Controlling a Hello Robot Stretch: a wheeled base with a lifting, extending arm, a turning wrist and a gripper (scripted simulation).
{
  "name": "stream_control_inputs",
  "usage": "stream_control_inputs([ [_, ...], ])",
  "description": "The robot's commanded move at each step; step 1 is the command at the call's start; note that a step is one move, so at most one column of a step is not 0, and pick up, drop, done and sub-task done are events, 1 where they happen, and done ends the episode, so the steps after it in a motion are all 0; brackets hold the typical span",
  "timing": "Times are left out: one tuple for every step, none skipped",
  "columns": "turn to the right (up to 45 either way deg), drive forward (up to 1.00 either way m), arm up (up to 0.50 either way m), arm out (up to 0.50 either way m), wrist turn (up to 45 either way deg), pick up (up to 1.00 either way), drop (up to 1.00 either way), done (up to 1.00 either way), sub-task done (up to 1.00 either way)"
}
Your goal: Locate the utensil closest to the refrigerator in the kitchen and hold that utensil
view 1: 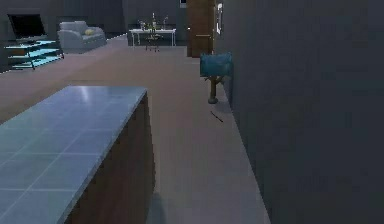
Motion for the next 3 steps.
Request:
stream_control_inputs([
  [-45.0,0.0,0.0,0.0,0.0,0.0,0.0,0.0,0.0],
  [-45.0,0.0,0.0,0.0,0.0,0.0,0.0,0.0,0.0],
  [-45.0,0.0,0.0,0.0,0.0,0.0,0.0,0.0,0.0],
])
